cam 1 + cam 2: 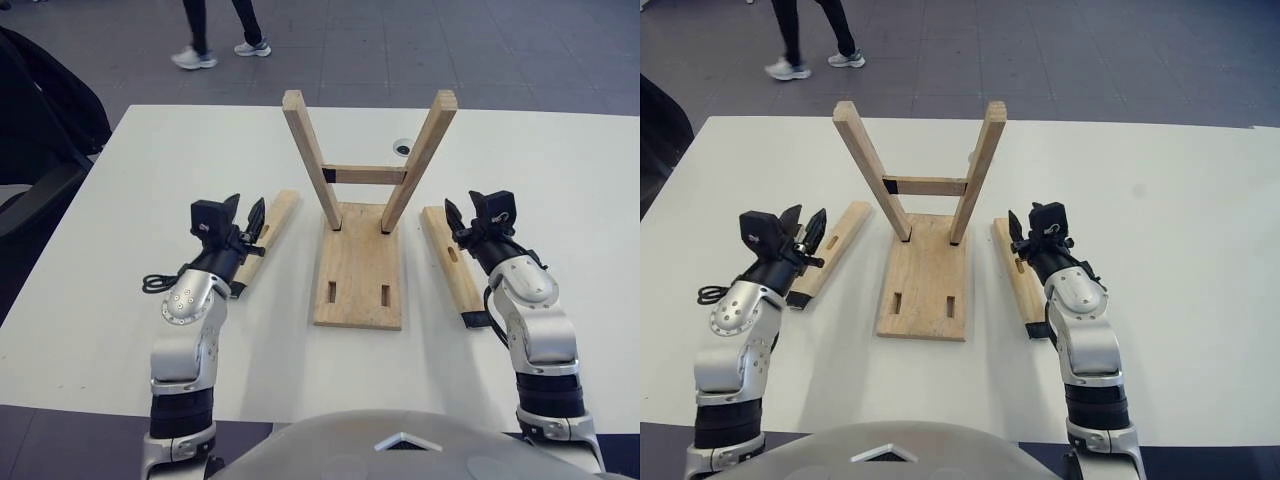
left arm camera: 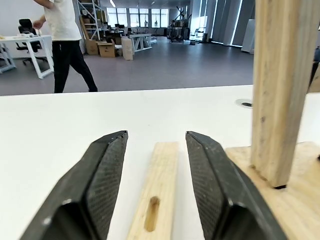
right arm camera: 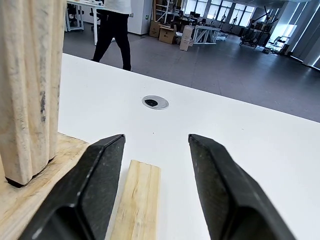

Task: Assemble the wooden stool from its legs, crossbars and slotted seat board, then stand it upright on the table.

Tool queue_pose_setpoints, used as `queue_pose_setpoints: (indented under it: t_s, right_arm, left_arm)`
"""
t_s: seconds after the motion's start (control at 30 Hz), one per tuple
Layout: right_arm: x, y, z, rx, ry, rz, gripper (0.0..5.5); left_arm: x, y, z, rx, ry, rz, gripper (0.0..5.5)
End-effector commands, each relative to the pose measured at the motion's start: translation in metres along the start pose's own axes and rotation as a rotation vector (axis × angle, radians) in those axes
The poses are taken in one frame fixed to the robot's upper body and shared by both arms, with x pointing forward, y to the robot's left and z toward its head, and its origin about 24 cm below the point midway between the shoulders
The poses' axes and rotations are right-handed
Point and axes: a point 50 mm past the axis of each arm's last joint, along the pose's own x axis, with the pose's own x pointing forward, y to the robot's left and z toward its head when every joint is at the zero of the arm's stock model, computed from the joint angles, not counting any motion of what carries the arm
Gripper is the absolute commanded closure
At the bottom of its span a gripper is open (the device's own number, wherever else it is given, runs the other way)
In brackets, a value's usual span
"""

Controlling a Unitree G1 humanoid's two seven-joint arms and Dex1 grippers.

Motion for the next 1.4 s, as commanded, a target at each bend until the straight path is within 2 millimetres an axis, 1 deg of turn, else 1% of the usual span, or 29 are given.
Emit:
queue_pose_setpoints:
  t_s: [0.03, 0.1, 0.17, 0.3, 0.4, 0.53, 0.67, 0.77, 0.9, 1.0, 1.1, 1.2, 1.33, 1.37, 1.4]
  right_arm:
    - [0.003, 0.001, 0.001, -0.021, -0.009, 0.009, 2.81]
    - [0.002, 0.001, 0.001, -0.030, -0.006, 0.020, 2.81]
    - [0.001, 0.001, 0.000, -0.033, -0.002, 0.026, 2.81]
    - [0.001, 0.002, -0.001, -0.035, 0.007, 0.034, 2.81]
    - [0.001, 0.002, -0.001, -0.037, 0.012, 0.038, 2.81]
    - [0.002, 0.001, -0.001, -0.040, 0.014, 0.044, 2.78]
    - [0.002, 0.001, 0.000, -0.048, 0.014, 0.049, 2.78]
    - [0.002, 0.000, 0.000, -0.051, 0.015, 0.051, 2.78]
    - [0.002, 0.001, 0.000, -0.053, 0.016, 0.053, 2.78]
    - [0.002, 0.001, 0.000, -0.054, 0.017, 0.052, 2.78]
    - [0.003, 0.000, 0.000, -0.054, 0.016, 0.052, 2.78]
    - [0.003, 0.000, 0.001, -0.053, 0.015, 0.048, 2.78]
    - [0.004, -0.006, 0.003, -0.014, 0.010, 0.013, 2.78]
    - [0.004, -0.009, 0.004, 0.021, 0.010, -0.008, 2.78]
    - [0.004, -0.012, 0.006, 0.067, 0.000, -0.023, 2.78]
  left_arm:
    - [-0.011, 0.013, -0.012, 0.097, 0.007, 0.074, 3.36]
    - [-0.023, 0.027, -0.022, 0.121, 0.039, 0.120, 3.36]
    - [-0.033, 0.036, -0.029, 0.116, 0.064, 0.129, 3.36]
    - [-0.047, 0.054, -0.038, 0.051, 0.105, 0.136, 3.36]
    - [-0.053, 0.068, -0.044, 0.010, 0.144, 0.140, 3.36]
    - [-0.058, 0.077, -0.051, -0.036, 0.192, 0.107, 2.74]
    - [-0.062, 0.083, -0.061, -0.037, 0.277, 0.043, 2.74]
    - [-0.063, 0.088, -0.067, -0.029, 0.335, 0.039, 2.74]
    - [-0.060, 0.089, -0.071, -0.022, 0.377, 0.030, 2.74]
    - [-0.057, 0.085, -0.070, 0.000, 0.401, 0.002, 3.15]
    - [-0.056, 0.081, -0.071, 0.027, 0.421, -0.020, 3.70]
    - [-0.057, 0.080, -0.072, 0.055, 0.452, -0.017, 4.12]
    - [-0.055, 0.083, -0.071, 0.098, 0.455, 0.017, 4.18]
    - [-0.052, 0.084, -0.068, 0.099, 0.430, 0.032, 4.18]
    - [-0.048, 0.086, -0.060, 0.100, 0.363, 0.058, 4.18]
